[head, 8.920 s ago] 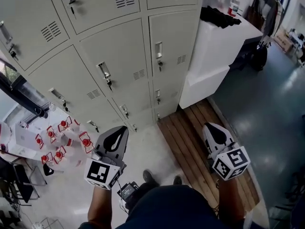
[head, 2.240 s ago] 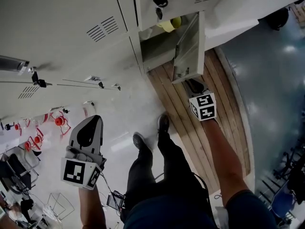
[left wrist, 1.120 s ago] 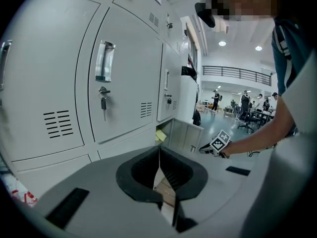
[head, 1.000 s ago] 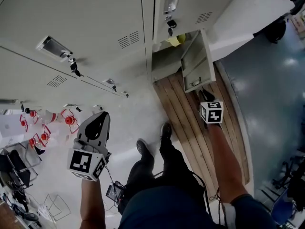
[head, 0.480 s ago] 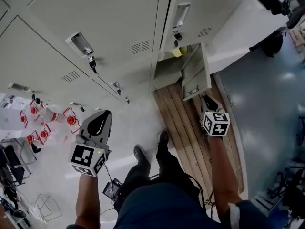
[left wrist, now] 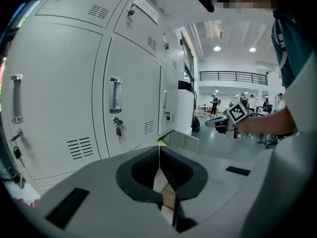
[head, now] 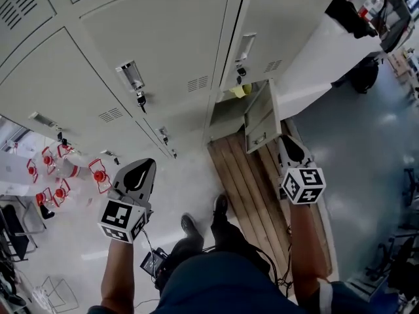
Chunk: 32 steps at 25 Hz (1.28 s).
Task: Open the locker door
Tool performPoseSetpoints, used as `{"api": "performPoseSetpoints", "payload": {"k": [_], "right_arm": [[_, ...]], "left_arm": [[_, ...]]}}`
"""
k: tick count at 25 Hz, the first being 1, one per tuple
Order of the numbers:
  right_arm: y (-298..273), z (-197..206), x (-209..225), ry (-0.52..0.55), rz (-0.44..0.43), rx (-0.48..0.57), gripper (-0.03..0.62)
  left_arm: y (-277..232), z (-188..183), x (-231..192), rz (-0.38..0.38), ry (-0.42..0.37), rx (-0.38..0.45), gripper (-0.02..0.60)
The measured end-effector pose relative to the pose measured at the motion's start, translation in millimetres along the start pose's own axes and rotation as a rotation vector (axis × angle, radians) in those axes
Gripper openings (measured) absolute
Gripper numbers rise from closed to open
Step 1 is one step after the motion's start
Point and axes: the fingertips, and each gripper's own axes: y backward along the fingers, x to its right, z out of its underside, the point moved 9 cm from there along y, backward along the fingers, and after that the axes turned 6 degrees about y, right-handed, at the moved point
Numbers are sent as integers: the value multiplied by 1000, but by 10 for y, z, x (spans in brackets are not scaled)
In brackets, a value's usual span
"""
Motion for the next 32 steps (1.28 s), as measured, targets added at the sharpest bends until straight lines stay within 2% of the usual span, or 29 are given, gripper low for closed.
{"api": "performPoseSetpoints", "payload": {"k": [9, 16, 28, 32], "right_arm": [[504, -802, -222, 33, -23, 152, 67], [834, -1259, -443, 38, -81, 238, 66], [1215, -1674, -1009, 97, -190, 317, 57], [1295, -1760, -1177, 112, -224, 316, 55]], "left_arm": [[322, -259, -10, -1, -12, 83, 18], [598, -488, 20, -9, -36, 132, 18], [1138, -665, -121, -37, -68, 248, 18], [1313, -676, -167, -51, -70, 259, 18]]}}
